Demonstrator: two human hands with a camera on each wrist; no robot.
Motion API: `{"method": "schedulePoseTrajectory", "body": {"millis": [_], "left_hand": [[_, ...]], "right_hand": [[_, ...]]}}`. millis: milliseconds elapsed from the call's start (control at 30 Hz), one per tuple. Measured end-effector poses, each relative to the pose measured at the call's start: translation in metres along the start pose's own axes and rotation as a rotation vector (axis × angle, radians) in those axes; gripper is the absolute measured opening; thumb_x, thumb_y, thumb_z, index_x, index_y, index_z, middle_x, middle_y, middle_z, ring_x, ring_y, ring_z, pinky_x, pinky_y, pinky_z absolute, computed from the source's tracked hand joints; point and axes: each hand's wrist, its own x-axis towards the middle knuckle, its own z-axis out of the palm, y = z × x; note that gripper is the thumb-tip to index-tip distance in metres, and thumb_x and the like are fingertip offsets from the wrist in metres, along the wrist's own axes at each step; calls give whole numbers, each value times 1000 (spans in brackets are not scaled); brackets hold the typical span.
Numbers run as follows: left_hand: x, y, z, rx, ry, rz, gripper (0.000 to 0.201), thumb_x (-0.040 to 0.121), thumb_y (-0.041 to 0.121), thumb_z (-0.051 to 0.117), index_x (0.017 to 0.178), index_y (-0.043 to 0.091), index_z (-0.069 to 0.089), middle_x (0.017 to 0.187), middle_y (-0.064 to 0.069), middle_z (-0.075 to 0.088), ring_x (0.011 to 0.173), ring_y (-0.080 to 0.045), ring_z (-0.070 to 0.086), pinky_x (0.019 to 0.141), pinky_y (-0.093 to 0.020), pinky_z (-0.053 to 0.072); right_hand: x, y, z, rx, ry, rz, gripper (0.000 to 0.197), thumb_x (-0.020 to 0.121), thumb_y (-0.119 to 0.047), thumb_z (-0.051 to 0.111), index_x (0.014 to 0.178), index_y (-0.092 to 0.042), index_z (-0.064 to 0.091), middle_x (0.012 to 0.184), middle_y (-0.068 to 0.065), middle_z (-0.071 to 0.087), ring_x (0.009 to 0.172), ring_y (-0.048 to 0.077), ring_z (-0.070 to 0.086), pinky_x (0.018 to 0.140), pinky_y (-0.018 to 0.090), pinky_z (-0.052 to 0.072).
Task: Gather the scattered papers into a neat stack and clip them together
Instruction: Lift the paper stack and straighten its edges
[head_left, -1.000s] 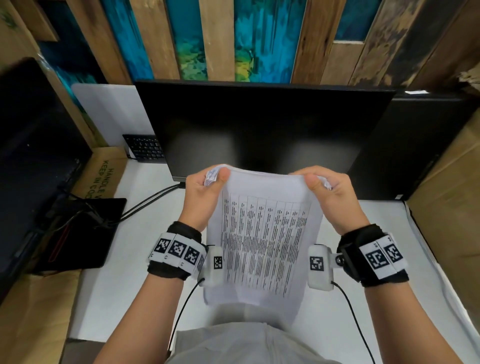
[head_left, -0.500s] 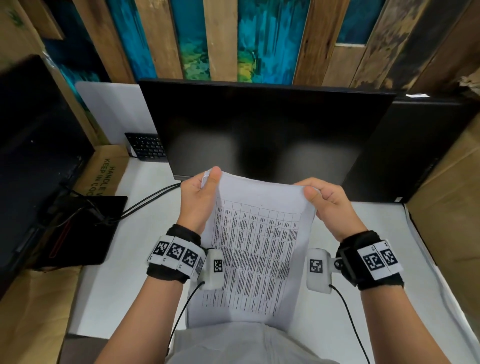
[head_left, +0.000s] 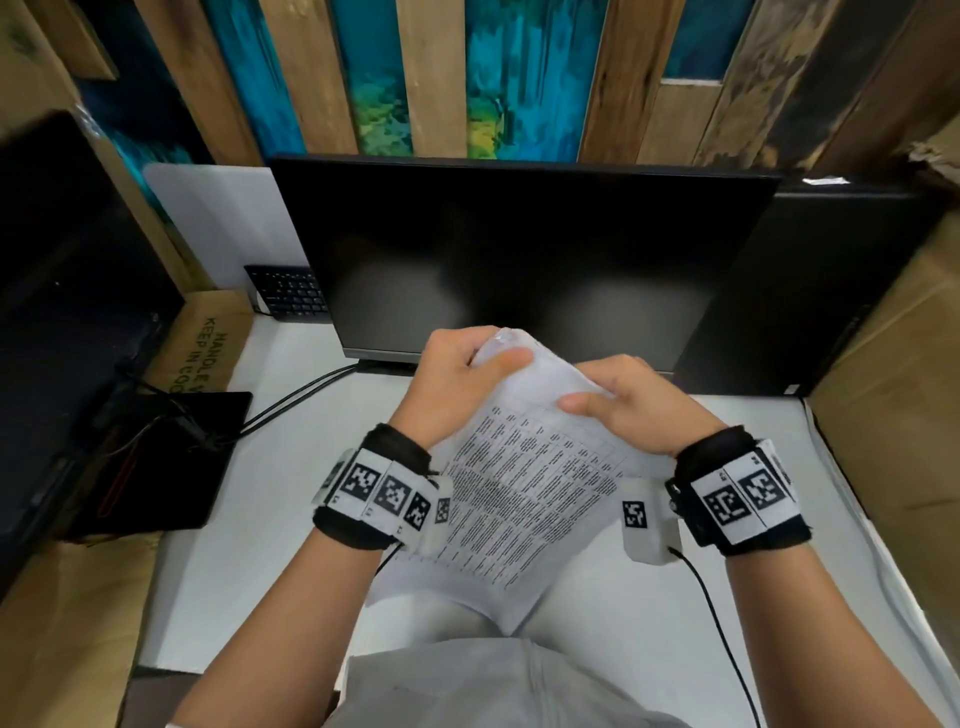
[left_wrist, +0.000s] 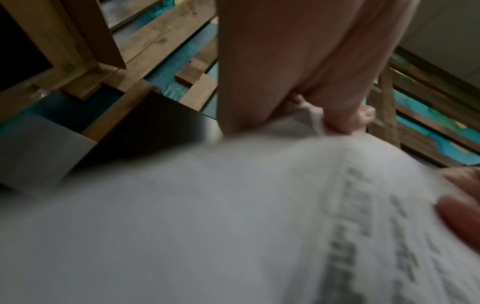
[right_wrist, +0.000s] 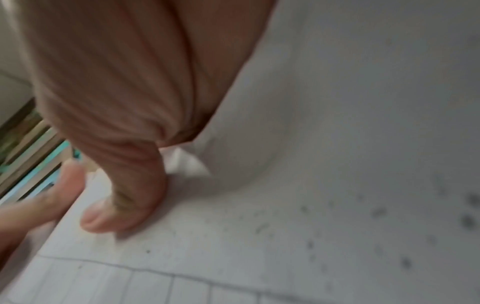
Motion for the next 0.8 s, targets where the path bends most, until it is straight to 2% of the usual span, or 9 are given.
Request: {"method": "schedulePoseTrajectory", "body": {"millis": [33, 100, 200, 267, 367, 467, 600, 700, 800], "left_hand": [[-1, -8, -6, 18, -56, -24, 23, 84, 20, 70, 78, -2, 68, 71, -14, 67, 65, -18, 58, 61, -31, 46], [-7, -29, -20, 67, -149, -98, 16, 81, 17, 73, 86, 2, 72, 83, -10, 75, 75, -22, 70, 69, -34, 54], [-24, -64, -41, 142, -168, -203, 12, 83, 12, 71, 78, 23, 75, 77, 11, 75, 70, -1, 69, 68, -19, 52], [-34, -82, -51, 156, -168, -240, 19, 84, 8, 69, 73, 23, 72, 69, 16, 72, 63, 5, 62, 62, -12, 47], [-41, -99, -63, 106, -91, -290, 11, 84, 5, 69, 79, 13, 73, 71, 13, 74, 67, 2, 66, 66, -10, 49], [-44, -112, -67, 23, 98, -361, 8, 83, 6, 70, 77, 11, 73, 69, 13, 74, 66, 3, 66, 66, -8, 48], [-47, -116, -64, -330, 377, -509, 16, 81, 27, 73, 84, 12, 67, 86, -4, 70, 77, -16, 63, 75, -26, 51], [-43, -104, -59, -474, 231, -507, 43, 81, 39, 66, 110, 8, 66, 111, -11, 71, 97, -23, 70, 81, -31, 58], [-30, -86, -58, -416, 186, -396, 48, 84, 39, 65, 123, 10, 62, 123, -12, 67, 116, -28, 63, 102, -46, 47]], "right_hand": [[-3, 4, -3, 50, 32, 4, 19, 89, -18, 64, 79, -33, 70, 82, -3, 73, 77, 9, 67, 78, 34, 53], [-10, 15, -11, 203, 124, 23, 12, 89, -11, 62, 87, -16, 73, 86, 3, 76, 76, 11, 69, 77, 36, 55], [-20, 32, -21, 422, 225, 73, 14, 90, -8, 60, 91, -11, 74, 89, 6, 76, 77, 18, 71, 77, 36, 55], [-25, 42, -20, 484, 240, 101, 16, 91, -8, 59, 92, -10, 74, 90, 9, 77, 79, 22, 71, 80, 38, 55], [-29, 52, -12, 609, 285, 156, 16, 91, -9, 58, 95, -9, 74, 90, 10, 76, 77, 24, 72, 76, 37, 56], [-31, 61, -6, 688, 332, 188, 16, 92, -9, 58, 98, -3, 71, 86, 8, 77, 72, 22, 72, 66, 32, 56], [-34, 76, -1, 825, 396, 221, 33, 80, -28, 65, 105, -7, 69, 96, 10, 76, 82, 25, 72, 70, 36, 57], [-36, 84, 0, 842, 370, 213, 52, 65, -46, 74, 107, -15, 70, 106, 10, 74, 94, 27, 72, 76, 37, 60], [-34, 79, -1, 759, 340, 196, 63, 48, -60, 83, 96, -20, 76, 102, 6, 76, 92, 23, 73, 80, 35, 59]]}}
